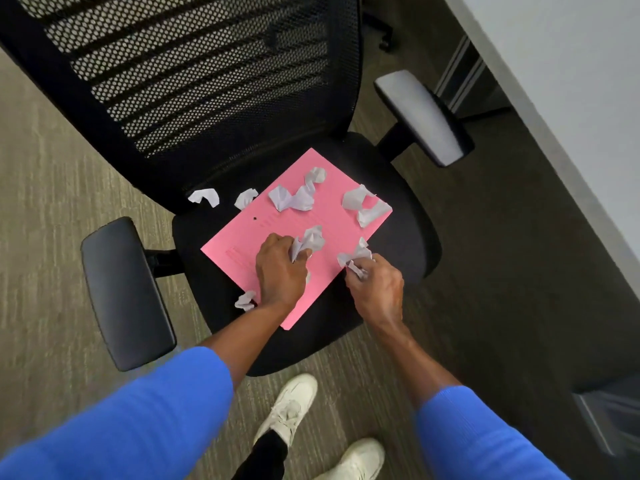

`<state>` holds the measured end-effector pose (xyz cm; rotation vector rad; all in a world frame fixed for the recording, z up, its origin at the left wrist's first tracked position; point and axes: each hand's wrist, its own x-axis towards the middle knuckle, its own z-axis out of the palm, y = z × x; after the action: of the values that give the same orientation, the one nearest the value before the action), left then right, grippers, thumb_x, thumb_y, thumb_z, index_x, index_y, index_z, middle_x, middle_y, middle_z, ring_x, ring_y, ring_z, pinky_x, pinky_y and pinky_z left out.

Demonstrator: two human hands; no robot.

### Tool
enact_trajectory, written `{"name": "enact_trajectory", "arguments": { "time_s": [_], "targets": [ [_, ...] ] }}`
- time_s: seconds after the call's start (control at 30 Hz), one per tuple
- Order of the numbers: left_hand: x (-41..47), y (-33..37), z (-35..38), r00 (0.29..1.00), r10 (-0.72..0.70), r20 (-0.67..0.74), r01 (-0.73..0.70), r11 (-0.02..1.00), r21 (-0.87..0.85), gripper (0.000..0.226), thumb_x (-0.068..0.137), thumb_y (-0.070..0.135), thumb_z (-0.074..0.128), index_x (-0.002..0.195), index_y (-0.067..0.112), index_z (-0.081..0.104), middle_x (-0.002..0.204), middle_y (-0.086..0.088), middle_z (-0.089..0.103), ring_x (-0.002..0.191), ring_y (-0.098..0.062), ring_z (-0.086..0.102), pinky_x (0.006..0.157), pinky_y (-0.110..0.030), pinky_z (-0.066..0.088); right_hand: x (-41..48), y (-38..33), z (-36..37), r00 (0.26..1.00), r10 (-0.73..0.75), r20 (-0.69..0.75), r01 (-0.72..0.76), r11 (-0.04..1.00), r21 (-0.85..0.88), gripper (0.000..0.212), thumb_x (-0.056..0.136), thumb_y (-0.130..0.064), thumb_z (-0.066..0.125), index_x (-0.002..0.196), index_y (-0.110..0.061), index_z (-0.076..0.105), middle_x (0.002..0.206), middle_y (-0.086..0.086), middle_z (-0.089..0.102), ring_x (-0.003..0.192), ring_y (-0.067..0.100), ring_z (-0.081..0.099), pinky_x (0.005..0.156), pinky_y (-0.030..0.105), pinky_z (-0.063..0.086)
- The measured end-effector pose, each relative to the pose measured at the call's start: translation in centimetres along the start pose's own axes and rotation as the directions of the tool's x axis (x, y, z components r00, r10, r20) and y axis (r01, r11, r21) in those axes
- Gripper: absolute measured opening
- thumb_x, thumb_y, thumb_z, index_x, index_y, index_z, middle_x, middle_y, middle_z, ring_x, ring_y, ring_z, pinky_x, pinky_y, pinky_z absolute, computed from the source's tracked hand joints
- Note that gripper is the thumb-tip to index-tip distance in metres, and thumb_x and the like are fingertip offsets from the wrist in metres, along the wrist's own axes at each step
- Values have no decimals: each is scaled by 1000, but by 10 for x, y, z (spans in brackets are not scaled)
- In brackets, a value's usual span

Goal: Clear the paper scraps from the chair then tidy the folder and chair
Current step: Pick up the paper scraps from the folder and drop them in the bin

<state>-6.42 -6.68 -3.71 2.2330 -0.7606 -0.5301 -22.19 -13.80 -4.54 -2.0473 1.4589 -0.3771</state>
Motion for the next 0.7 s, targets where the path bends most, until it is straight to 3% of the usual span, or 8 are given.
{"name": "enact_trajectory", "arguments": {
  "time_s": [0.1,0.27,0.37,0.43,0.53,0.63,0.7],
  "targets": [
    [-25,10,13,998,38,44,-38,999,0,22,91,18,81,81,4,66,90,-9,64,82,-25,62,77,-36,49,-27,25,-17,996,77,-39,-79,996,-35,20,86,-16,75,105,-17,82,90,4,70,75,25,66,69,33,51],
    [-70,30,49,983,108,149,-110,994,8,23,88,21,83,83,4,67,87,-3,63,81,-23,59,73,-30,38,-72,74,-39,971,204,-125,-206,979,-3,21,80,-13,80,100,-18,83,91,6,74,74,28,69,69,33,51],
    [-85,26,56,974,90,209,-98,995,29,26,85,24,83,80,5,66,86,-4,63,79,-26,61,73,-39,46,-102,88,-35,970,205,-130,-200,978,51,24,76,-8,83,99,-17,83,89,6,74,74,30,70,70,35,54],
    [-162,52,125,897,177,404,-211,977,42,26,84,25,83,80,6,67,86,-6,64,80,-28,63,76,-44,51,-169,172,-63,898,398,-187,-393,917,65,26,75,-7,83,99,-17,83,91,7,76,76,31,72,72,38,57],
    [-173,43,135,873,143,466,-207,974,89,29,83,27,83,75,8,63,84,-5,62,81,-31,64,76,-45,51,-196,192,-55,902,399,-163,-391,917,76,26,75,-7,83,99,-17,83,95,8,78,78,33,74,72,41,60],
    [-199,45,162,828,166,535,-269,956,119,37,83,25,84,69,18,51,81,1,53,80,-29,62,72,-32,39,-222,216,-64,873,464,-148,-455,885,94,26,75,-5,82,100,-14,82,98,11,79,83,34,75,78,42,60],
    [-228,44,185,785,133,605,-272,951,144,31,83,24,85,71,17,58,82,0,54,81,-29,62,68,-24,28,-251,244,-68,830,533,-163,-522,846,108,25,75,-4,80,99,-12,82,99,10,81,86,33,76,81,42,60]
  ]
}}
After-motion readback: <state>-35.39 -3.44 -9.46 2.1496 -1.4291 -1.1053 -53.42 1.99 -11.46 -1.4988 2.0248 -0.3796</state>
